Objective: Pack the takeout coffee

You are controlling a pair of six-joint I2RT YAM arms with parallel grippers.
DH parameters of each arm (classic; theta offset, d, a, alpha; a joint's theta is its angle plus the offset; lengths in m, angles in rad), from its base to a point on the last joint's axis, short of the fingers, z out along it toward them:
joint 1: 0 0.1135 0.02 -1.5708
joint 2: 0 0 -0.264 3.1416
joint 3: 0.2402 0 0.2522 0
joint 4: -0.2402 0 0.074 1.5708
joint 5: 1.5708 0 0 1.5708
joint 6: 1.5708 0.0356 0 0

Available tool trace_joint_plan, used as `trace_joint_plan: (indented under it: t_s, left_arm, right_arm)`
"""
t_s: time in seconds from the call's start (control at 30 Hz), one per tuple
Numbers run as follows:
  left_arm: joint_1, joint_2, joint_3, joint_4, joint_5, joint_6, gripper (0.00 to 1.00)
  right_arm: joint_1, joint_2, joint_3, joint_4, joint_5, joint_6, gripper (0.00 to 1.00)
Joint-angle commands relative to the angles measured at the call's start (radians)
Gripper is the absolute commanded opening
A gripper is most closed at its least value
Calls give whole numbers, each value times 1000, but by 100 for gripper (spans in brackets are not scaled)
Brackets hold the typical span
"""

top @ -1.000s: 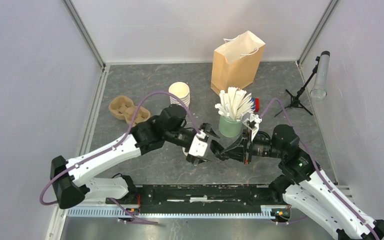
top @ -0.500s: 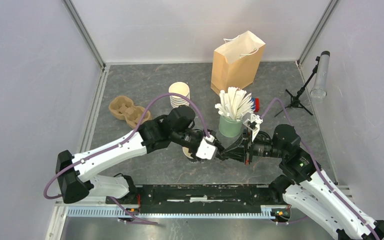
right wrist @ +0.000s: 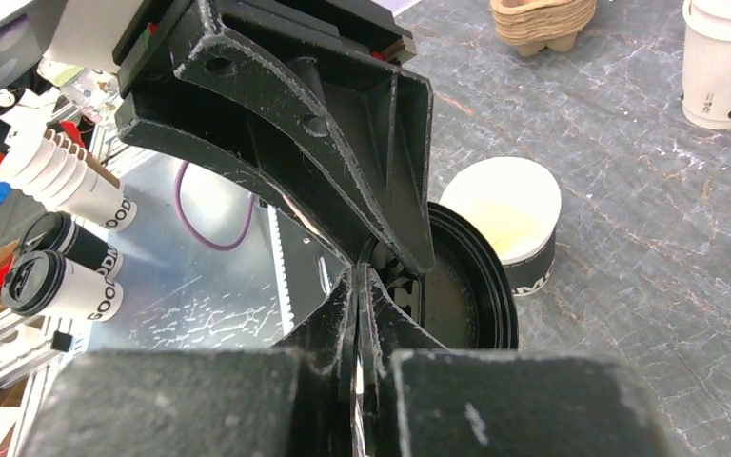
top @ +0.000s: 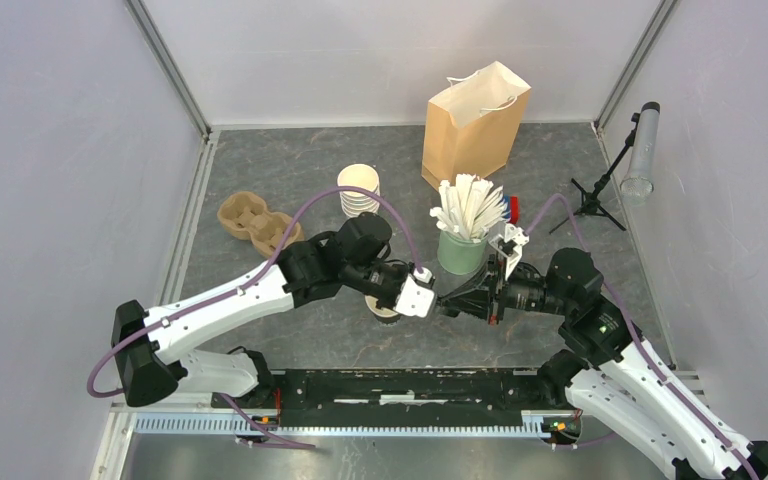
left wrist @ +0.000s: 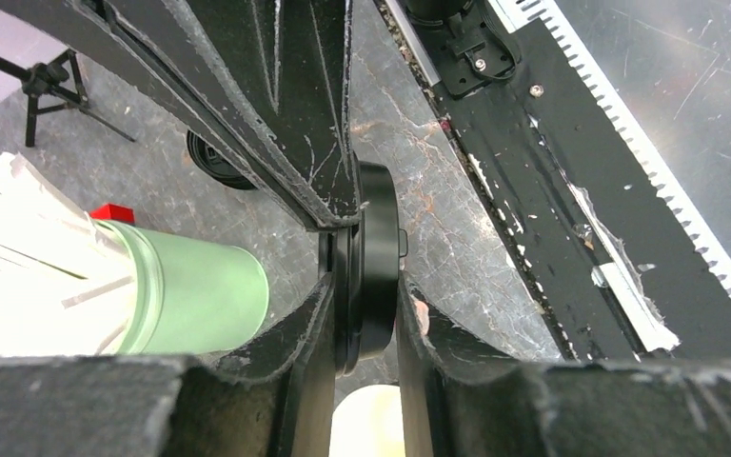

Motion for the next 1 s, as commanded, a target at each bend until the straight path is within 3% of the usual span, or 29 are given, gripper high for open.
trace_joint_plan:
  t_s: [0.0,0.3,0.53,0.67,0.73,0.87,0.97]
  left_arm:
    - [1,-18,30,59,-38,-133,32]
    - [2,-157,-121,341,-275,-495,32]
    - [2,-283,-191,463,-513,-836,32]
    - [2,-372,-226,472,-691,-1022,33]
    - [3,-420,-251,481,-741,-1092,34]
    - [3,-490,-273,481,-753,-1198,34]
    - [3,-502,-266,481,-719,-1241,35]
  right_arm:
    - [7,-7,8,41,34,20,6]
    - [7,-27,90,25,291,-45,56]
    - [9,40,129,251,387,-228,82]
    - [13,46,93,431,378,-381,87]
    - [23,18,17,567,346,-468,98]
    - [67,-37,-174,916,336,-595,98]
    - [116,-7,-189,895,344,-714,98]
